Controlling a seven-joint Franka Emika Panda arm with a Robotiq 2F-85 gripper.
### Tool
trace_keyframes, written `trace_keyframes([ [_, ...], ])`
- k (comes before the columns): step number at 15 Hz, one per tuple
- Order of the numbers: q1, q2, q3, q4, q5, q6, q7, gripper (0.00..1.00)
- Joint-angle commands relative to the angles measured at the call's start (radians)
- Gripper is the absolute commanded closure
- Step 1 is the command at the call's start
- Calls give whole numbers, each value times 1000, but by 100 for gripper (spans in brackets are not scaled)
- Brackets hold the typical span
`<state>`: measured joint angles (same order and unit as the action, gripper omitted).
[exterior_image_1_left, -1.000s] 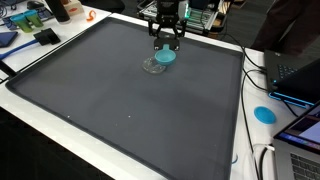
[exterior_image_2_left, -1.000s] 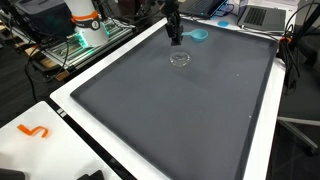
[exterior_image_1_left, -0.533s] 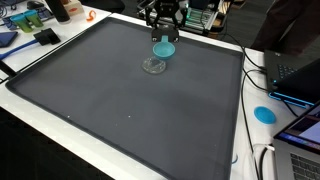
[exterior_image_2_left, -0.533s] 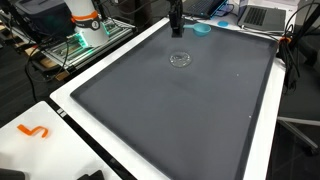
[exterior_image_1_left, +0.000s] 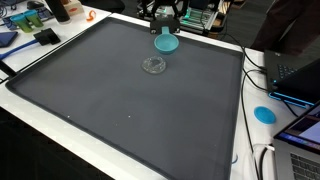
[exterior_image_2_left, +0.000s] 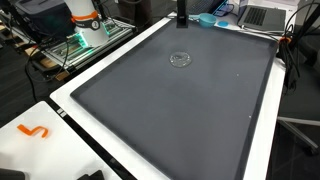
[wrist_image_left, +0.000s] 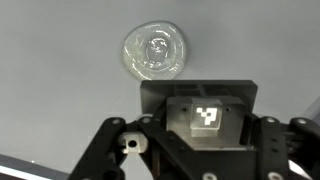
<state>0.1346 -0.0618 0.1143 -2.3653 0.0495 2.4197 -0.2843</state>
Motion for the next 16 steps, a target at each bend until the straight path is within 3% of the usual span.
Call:
trace_keyframes([
  [1, -10, 12, -20, 63, -8, -92, -152, 69],
  [7, -29, 21, -46, 136, -35, -197, -422, 69],
  [16, -54, -11, -69, 128, -49, -201, -740, 69],
])
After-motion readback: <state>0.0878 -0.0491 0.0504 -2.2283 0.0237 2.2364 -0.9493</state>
